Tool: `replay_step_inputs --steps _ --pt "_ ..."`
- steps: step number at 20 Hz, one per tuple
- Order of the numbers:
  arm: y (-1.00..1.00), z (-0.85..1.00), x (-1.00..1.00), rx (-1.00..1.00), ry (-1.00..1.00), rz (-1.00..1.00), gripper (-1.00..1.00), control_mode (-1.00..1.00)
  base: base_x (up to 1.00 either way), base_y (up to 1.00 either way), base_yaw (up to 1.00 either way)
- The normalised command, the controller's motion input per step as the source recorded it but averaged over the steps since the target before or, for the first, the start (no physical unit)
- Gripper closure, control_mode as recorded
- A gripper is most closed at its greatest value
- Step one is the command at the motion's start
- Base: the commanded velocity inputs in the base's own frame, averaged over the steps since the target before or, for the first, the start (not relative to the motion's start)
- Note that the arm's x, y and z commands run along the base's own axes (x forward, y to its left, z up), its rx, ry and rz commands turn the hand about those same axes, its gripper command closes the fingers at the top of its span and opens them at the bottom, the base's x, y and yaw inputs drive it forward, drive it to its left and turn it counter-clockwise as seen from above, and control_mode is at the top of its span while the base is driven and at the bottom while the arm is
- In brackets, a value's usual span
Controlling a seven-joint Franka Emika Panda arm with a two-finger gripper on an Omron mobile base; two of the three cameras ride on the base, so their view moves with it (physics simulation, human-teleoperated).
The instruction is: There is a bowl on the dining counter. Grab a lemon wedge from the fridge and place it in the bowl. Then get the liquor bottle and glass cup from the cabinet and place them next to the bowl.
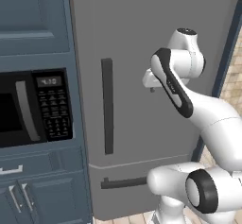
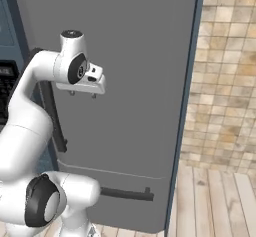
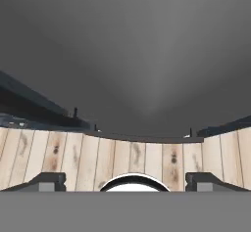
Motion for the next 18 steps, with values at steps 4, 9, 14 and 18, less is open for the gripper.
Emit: replay_step_inputs --steps 4,9,14,18 --pt "0.00 0.00 0.00 0.00 0.00 0.00 -1.00 1.00 -0.68 0.43 0.01" --pt "0.00 0.00 0.00 0.00 0.00 0.00 -1.00 1.00 -0.32 0.61 0.01" --pt "0.00 0.00 0.00 0.00 0.00 0.00 -1.00 1.00 0.00 0.64 -0.09" --pt "0.00 0.00 0.00 0.00 0.00 0.00 -1.00 1.00 0.00 0.61 -0.21"
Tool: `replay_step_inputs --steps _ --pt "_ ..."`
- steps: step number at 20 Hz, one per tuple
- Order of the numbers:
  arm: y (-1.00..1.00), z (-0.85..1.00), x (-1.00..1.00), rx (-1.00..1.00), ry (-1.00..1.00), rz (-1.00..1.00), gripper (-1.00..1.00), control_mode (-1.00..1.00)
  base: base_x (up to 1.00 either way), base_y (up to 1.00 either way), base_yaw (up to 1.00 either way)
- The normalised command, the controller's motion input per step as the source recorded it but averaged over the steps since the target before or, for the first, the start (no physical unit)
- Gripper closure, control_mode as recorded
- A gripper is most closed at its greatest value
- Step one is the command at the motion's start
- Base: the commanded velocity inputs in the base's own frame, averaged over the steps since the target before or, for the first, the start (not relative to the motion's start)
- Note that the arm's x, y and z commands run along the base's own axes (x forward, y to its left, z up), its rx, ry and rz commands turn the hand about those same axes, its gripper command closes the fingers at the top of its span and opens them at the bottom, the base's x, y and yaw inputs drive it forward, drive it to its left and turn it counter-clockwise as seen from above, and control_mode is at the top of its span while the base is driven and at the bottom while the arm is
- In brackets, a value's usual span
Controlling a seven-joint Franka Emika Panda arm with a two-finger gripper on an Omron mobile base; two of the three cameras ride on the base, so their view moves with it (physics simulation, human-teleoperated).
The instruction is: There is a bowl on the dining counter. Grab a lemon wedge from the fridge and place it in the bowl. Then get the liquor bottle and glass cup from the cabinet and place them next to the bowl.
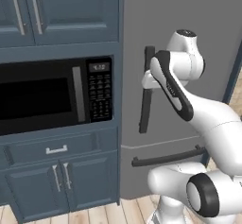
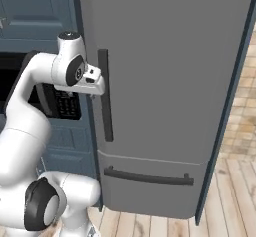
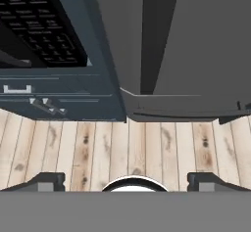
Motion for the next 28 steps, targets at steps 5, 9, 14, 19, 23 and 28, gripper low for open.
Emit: replay_step_inputs --steps 5,9,14,19,23,28 --pt "0.00 0.00 0.00 0.00 0.00 0.00 -1.00 1.00 0.00 0.51 -0.29" --pt "0.00 0.00 0.00 0.00 0.00 0.00 -1.00 1.00 0.00 0.37 -0.34" --pt "0.00 0.00 0.00 0.00 0.00 0.00 -1.00 1.00 0.00 0.29 -0.35" --pt "0.12 0.00 0.06 0.00 0.00 -0.21 -1.00 -1.00 0.00 0.00 0.00" --pt "0.00 -0.02 0.30 0.00 0.00 -0.04 -1.00 -1.00 0.00 0.00 0.00" --pt "0.00 -0.14 0.33 0.00 -0.14 0.00 -1.00 -1.00 0.00 0.00 0.00"
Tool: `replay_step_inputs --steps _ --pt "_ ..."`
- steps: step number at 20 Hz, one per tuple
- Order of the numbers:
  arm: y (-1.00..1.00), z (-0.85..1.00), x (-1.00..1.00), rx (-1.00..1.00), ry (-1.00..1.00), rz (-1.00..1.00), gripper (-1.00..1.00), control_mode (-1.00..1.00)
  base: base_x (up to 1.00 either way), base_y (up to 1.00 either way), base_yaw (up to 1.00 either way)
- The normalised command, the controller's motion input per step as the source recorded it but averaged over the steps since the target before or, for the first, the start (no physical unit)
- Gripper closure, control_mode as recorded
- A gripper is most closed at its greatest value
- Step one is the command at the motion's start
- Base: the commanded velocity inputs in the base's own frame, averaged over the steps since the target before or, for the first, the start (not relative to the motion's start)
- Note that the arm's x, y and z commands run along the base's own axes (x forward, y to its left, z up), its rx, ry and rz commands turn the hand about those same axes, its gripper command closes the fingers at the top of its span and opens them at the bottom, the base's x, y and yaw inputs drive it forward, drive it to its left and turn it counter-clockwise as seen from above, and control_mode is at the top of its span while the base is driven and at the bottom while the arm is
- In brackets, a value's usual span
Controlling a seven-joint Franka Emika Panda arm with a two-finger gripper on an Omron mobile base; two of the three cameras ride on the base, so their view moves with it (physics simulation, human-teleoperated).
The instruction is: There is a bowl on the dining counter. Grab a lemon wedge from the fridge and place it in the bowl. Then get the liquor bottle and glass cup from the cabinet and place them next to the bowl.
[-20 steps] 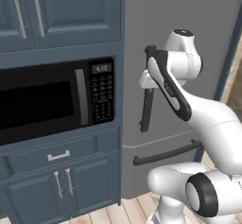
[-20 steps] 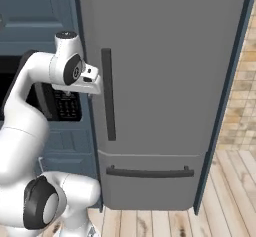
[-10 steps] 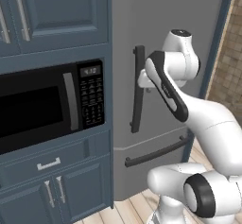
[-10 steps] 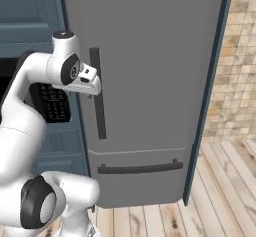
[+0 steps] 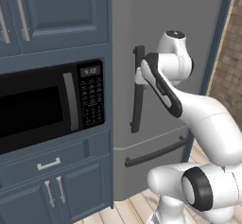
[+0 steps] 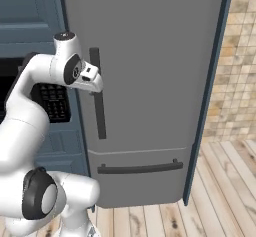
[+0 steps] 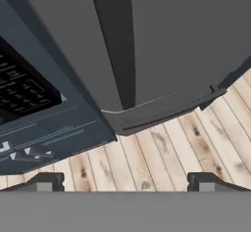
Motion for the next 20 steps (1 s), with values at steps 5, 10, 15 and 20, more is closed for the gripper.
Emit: replay_step_inputs --steps 5,10,15,20 --pt "0.00 -0.12 0.30 0.00 -0.29 0.02 -1.00 -1.00 0.00 0.00 0.00" --pt "0.00 -0.18 0.42 0.00 -0.26 0.05 -1.00 -1.00 0.00 0.00 0.00" --pt "-0.08 -0.27 0.40 0.00 -0.17 0.07 -1.00 -1.00 0.00 0.00 0.00" --pt "-0.06 -0.07 0.40 0.00 -0.05 0.02 -1.00 -1.00 0.00 0.00 0.00"
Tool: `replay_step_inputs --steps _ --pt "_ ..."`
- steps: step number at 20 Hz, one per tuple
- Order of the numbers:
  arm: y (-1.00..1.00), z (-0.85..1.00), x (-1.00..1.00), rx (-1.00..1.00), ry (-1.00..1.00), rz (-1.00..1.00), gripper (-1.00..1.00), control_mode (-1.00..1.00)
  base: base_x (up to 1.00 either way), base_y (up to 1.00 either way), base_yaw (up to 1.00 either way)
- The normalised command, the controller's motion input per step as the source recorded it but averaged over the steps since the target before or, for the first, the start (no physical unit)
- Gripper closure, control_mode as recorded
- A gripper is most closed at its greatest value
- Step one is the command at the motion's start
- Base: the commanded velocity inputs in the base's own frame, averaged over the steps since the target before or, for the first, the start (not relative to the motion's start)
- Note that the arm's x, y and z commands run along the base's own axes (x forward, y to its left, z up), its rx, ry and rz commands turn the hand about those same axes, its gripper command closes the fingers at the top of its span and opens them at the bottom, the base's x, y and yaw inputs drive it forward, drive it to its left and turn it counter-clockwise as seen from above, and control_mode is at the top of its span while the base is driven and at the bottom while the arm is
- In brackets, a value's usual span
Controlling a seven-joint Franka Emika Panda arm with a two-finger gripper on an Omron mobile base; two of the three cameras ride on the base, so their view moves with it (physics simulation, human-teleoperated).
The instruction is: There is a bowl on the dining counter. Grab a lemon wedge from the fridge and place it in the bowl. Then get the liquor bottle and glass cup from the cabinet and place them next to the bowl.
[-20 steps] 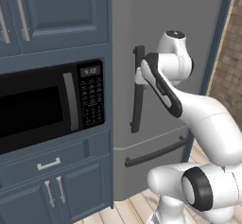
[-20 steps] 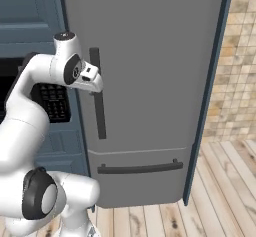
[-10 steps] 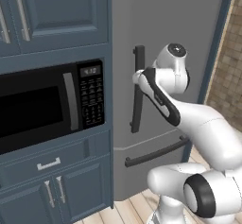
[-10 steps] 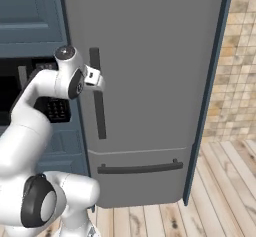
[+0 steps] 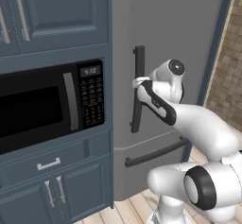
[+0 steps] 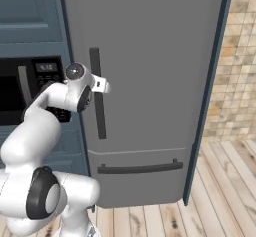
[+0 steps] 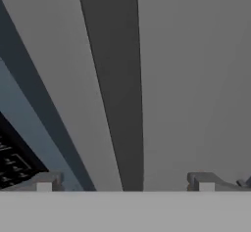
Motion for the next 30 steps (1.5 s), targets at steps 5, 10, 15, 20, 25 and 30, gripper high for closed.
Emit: replay_step_inputs --steps 5,10,15,20,25,30 --pt "-0.11 0.00 0.38 0.00 -0.02 0.00 -1.00 -1.00 0.00 0.00 0.00" --pt "-0.02 0.00 0.39 0.00 -0.01 0.01 -1.00 -1.00 0.00 0.00 0.00" --pt "0.00 0.00 0.37 0.00 0.00 0.03 -1.00 -1.00 0.00 0.00 0.00" --pt "0.00 0.00 0.36 0.03 0.00 0.05 -1.00 -1.00 0.00 0.00 0.00" --pt "0.01 0.00 0.29 0.04 0.00 0.07 -1.00 -1.00 0.00 0.00 0.00" --pt "0.08 0.00 0.28 0.04 0.00 0.08 -1.00 -1.00 0.00 0.00 0.00"
